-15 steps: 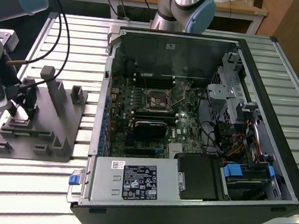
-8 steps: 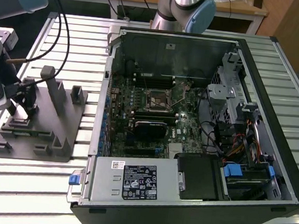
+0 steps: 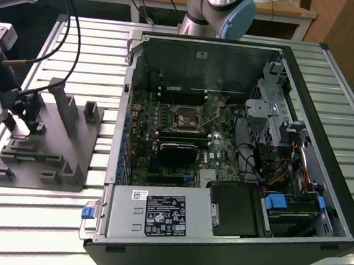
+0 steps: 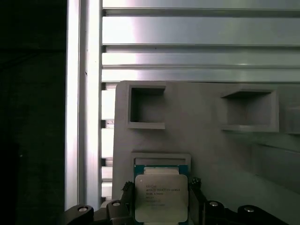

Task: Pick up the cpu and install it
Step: 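Pick up the cpu and move it towards the insertion slot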

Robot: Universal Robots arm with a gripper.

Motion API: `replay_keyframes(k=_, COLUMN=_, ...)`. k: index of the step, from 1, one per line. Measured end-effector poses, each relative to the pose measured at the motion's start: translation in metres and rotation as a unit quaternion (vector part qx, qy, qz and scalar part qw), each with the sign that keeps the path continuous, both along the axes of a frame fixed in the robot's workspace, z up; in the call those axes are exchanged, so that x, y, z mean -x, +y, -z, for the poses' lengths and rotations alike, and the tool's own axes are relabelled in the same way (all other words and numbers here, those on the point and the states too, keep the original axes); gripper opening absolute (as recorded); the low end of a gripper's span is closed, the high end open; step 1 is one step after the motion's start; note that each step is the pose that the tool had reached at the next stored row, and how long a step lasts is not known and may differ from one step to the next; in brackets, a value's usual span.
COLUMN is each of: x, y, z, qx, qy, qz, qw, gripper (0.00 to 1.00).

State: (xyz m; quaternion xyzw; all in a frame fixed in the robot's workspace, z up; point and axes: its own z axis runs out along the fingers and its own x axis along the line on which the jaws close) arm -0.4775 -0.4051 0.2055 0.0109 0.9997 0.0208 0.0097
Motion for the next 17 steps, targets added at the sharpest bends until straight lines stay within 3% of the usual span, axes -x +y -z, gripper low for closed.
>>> replay_keyframes(k=6, x=0.0, y=0.0001, z=-0.0181, qx=0.0, qy=-0.0008, qz=0.0, qw=1.0, gripper=0.54)
replay_keyframes(k=17, x=0.0, y=0.0001, z=-0.0628, qx=0.0, qy=-0.0038, qz=0.0, qw=1.0, gripper=0.54)
